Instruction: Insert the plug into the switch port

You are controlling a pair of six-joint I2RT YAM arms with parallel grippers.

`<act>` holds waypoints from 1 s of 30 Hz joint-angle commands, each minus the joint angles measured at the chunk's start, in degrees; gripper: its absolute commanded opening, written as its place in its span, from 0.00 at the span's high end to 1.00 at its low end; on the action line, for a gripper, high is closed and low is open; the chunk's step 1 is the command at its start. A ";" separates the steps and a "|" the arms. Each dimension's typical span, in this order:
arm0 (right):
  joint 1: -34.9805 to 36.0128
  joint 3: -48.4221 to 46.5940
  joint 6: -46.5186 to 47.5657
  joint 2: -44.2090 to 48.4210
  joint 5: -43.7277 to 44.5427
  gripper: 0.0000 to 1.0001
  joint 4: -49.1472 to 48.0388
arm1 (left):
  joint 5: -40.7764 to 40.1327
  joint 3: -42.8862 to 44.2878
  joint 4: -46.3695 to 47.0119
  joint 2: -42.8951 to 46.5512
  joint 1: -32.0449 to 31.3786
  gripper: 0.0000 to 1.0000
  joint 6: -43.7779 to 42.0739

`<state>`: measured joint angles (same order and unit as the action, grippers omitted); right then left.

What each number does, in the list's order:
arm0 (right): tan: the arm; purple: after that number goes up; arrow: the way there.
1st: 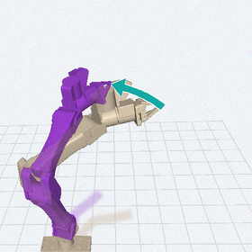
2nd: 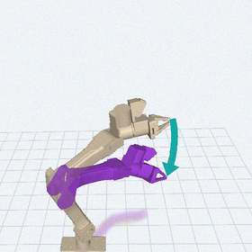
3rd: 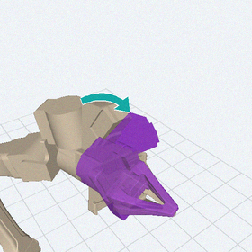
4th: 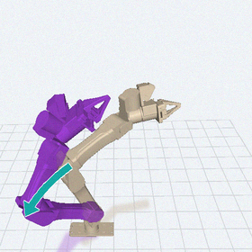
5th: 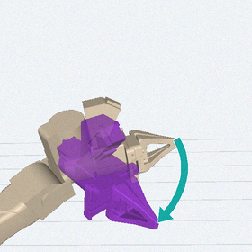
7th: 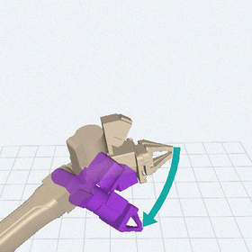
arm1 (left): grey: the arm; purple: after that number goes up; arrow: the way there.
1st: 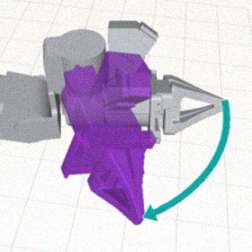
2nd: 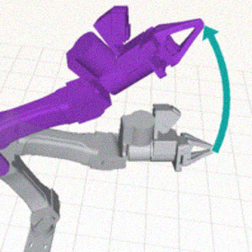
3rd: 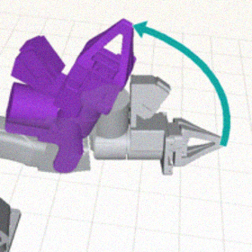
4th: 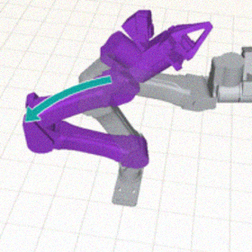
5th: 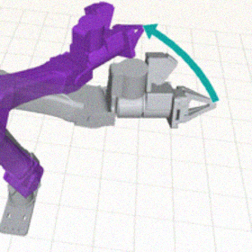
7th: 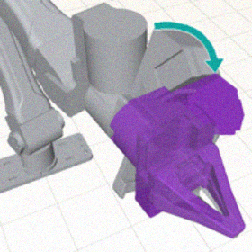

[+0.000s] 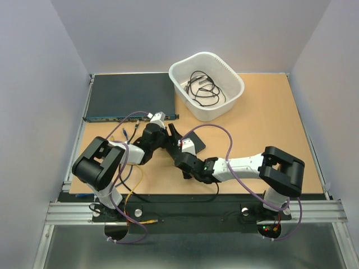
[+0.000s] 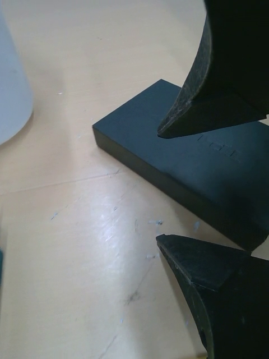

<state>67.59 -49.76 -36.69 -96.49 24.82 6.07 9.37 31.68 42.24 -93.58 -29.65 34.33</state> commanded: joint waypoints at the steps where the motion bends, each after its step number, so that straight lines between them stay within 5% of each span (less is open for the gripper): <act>1: 0.52 -0.52 -1.54 -0.90 4.53 1.00 4.57 | -1.37 2.07 1.18 -1.34 -1.20 0.20 -0.58; 30: 0.61 -5.00 -1.37 -4.41 5.41 1.00 6.06 | -2.34 0.31 1.97 -2.48 -3.75 0.21 0.30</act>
<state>67.59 -53.43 -37.95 -99.18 30.22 10.20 7.31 32.40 42.94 -95.33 -32.71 34.41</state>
